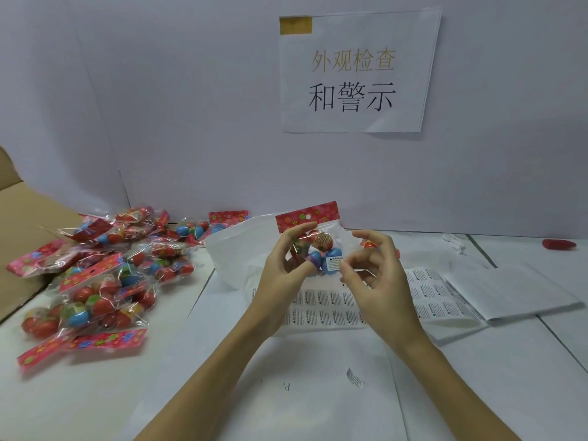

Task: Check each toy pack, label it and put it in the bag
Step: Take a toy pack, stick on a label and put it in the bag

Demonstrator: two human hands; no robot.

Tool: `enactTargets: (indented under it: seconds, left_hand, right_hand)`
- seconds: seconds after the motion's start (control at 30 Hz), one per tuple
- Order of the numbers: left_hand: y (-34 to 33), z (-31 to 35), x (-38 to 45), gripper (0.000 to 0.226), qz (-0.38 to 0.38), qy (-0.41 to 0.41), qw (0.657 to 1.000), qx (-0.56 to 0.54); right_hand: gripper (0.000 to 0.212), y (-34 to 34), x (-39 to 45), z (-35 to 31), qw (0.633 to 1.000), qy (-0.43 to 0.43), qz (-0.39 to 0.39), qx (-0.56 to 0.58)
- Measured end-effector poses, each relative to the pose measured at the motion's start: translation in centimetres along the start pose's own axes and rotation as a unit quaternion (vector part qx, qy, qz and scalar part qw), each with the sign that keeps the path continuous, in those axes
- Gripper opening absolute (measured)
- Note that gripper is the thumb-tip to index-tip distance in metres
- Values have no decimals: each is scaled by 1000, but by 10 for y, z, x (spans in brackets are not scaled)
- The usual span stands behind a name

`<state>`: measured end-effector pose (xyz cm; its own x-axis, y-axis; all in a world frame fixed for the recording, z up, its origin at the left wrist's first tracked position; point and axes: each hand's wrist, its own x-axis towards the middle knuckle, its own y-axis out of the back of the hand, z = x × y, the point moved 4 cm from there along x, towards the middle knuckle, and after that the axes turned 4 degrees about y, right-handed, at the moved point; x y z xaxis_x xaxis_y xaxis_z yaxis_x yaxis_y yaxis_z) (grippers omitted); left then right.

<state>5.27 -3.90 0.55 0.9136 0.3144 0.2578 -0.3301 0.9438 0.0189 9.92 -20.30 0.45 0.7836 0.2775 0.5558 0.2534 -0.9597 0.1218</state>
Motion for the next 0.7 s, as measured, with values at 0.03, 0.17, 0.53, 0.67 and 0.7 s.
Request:
enactTargets:
  seconds: [0.03, 0.17, 0.53, 0.67, 0.7]
  left_hand:
    - [0, 1, 0, 53, 0, -2, 1000, 0]
    - [0, 2, -1, 55, -1, -16, 1000, 5]
    - [-3, 2, -2, 59, -8, -38, 999, 14]
    - [-3, 1, 0, 59, -6, -40, 999, 22]
    - [-3, 0, 1, 59, -4, -37, 999, 30]
  right_hand:
    - [49, 0, 0, 1, 1000, 1, -1, 1]
    - [49, 0, 0, 2, 1000, -3, -6, -2]
    - [30, -1, 0, 1, 999, -8, -16, -27]
    - [24, 2, -3, 0, 995, 11, 19, -100]
    - [25, 4, -3, -1, 989, 22, 47, -141]
